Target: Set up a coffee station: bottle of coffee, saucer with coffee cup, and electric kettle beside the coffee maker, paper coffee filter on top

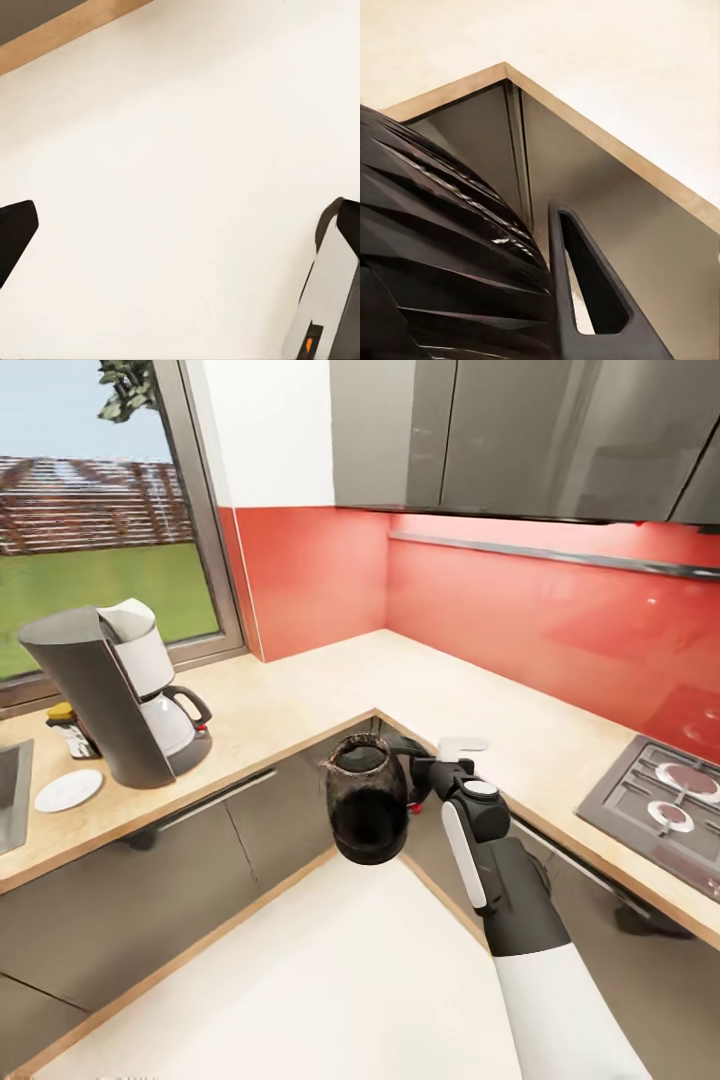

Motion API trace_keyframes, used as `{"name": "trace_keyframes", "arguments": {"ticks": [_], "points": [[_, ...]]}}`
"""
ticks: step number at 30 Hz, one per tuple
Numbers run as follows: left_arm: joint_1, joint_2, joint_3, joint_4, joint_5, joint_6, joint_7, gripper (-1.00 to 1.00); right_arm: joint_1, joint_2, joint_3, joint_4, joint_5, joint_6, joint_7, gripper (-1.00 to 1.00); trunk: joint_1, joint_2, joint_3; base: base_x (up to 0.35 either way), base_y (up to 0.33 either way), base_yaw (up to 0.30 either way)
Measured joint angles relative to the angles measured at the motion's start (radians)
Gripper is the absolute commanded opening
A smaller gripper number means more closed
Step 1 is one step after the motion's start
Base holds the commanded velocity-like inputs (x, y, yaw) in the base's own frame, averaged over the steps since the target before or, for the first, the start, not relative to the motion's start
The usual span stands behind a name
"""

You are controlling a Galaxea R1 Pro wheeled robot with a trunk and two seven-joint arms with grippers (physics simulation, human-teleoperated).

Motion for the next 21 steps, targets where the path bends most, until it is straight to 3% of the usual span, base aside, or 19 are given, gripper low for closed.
{"name": "trace_keyframes", "arguments": {"ticks": [11,16,21], "points": [[0.001,-0.008,0.0,0.004,0.005,0.005,0.001,1.0,0.0,0.0,0.0,0.0,-0.001,0.0,0.0,-1.0,-0.001,0.0,-0.012,0.29,-0.006,0.183],[0.001,-0.009,0.002,0.004,0.005,0.009,0.003,1.0,0.0,0.0,0.001,0.0,-0.001,0.0,0.0,-1.0,0.0,0.0,-0.017,0.315,-0.137,0.189],[0.0,-0.018,0.003,0.004,0.001,0.014,0.082,1.0,0.0,0.0,0.002,0.0,-0.001,0.0,0.0,-1.0,0.0,0.0,-0.02,0.299,-0.193,0.247]]}}
